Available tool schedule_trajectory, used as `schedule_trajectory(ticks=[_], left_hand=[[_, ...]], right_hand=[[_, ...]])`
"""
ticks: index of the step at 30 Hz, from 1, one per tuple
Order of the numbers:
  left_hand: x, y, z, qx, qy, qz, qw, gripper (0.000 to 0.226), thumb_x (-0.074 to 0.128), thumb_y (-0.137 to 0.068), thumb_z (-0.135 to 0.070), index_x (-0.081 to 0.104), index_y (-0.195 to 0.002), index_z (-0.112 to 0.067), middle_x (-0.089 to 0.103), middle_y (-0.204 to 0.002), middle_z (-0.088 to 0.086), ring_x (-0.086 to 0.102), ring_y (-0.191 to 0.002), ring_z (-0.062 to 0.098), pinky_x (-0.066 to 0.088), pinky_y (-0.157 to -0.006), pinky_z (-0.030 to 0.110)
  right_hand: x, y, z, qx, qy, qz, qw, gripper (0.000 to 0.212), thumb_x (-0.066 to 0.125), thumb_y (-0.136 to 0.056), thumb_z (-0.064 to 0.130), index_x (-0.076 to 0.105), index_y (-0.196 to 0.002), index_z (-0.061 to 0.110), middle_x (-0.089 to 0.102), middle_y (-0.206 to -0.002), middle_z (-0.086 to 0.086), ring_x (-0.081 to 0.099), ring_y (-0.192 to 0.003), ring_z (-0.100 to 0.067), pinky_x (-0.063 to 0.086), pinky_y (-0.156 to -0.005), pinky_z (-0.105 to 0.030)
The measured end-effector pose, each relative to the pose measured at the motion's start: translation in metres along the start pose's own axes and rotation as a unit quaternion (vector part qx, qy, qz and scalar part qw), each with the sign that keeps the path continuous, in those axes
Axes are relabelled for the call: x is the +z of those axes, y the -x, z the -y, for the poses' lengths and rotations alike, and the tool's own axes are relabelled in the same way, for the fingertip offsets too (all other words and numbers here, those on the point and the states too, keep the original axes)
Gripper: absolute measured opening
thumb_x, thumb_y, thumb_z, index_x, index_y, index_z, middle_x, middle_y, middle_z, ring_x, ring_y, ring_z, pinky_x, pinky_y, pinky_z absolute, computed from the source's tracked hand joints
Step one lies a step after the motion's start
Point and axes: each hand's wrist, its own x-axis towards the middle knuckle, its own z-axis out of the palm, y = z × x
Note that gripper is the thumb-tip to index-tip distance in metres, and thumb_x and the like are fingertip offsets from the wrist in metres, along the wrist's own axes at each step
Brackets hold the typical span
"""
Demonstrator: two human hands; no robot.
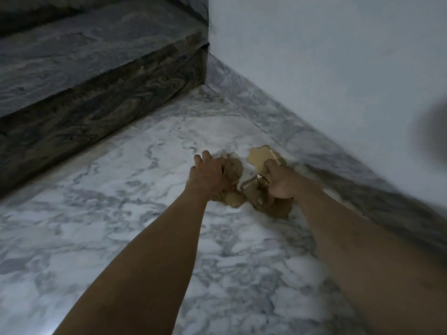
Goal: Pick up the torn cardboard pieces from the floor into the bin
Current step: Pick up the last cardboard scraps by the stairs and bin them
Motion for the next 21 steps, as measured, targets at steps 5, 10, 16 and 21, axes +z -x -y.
schedule_trajectory(ticks=[5, 10, 16, 21], left_hand=[[0.000, 0.006, -0.009, 0.012, 0.058, -0.021, 0.998, 0.062, 0.077, -0.081, -0.027, 0.053, -0.137, -0.021, 0.037, -0.124, 0.016, 0.047, -0.099, 0.037, 0.050, -0.091, 0.045], [0.000, 0.016, -0.012, 0.009, 0.149, -0.063, 0.987, 0.049, 0.081, -0.073, -0.014, 0.060, -0.118, -0.012, 0.037, -0.115, 0.011, 0.048, -0.078, 0.029, 0.052, -0.081, 0.036], [-0.015, 0.017, 0.004, -0.009, 0.214, -0.055, 0.975, 0.052, 0.085, -0.071, -0.016, 0.063, -0.118, -0.017, 0.060, -0.107, 0.002, 0.057, -0.097, 0.025, 0.039, -0.076, 0.029], [-0.032, 0.015, 0.021, -0.042, 0.328, -0.055, 0.942, 0.041, 0.090, -0.066, -0.014, 0.063, -0.097, -0.012, 0.067, -0.108, 0.005, 0.062, -0.101, 0.028, 0.051, -0.080, 0.037]], right_hand=[[0.002, 0.008, -0.004, -0.030, 0.029, -0.079, 0.996, 0.053, 0.070, -0.083, 0.016, 0.032, -0.121, 0.018, 0.032, -0.135, -0.012, 0.038, -0.122, -0.034, 0.039, -0.076, -0.036], [0.009, 0.011, -0.014, -0.057, -0.135, -0.090, 0.985, 0.066, 0.084, -0.073, 0.015, 0.036, -0.118, 0.018, 0.055, -0.099, -0.003, 0.056, -0.090, -0.023, 0.047, -0.072, -0.036], [-0.024, 0.015, -0.034, 0.004, -0.422, -0.077, 0.903, 0.070, 0.093, -0.055, -0.005, 0.057, -0.112, 0.014, 0.067, -0.109, -0.010, 0.066, -0.096, -0.026, 0.055, -0.093, -0.045], [-0.052, 0.014, -0.027, 0.024, -0.552, -0.114, 0.825, 0.103, 0.098, -0.030, 0.008, 0.060, -0.126, 0.010, 0.071, -0.117, -0.009, 0.071, -0.101, -0.026, 0.060, -0.085, -0.049]])
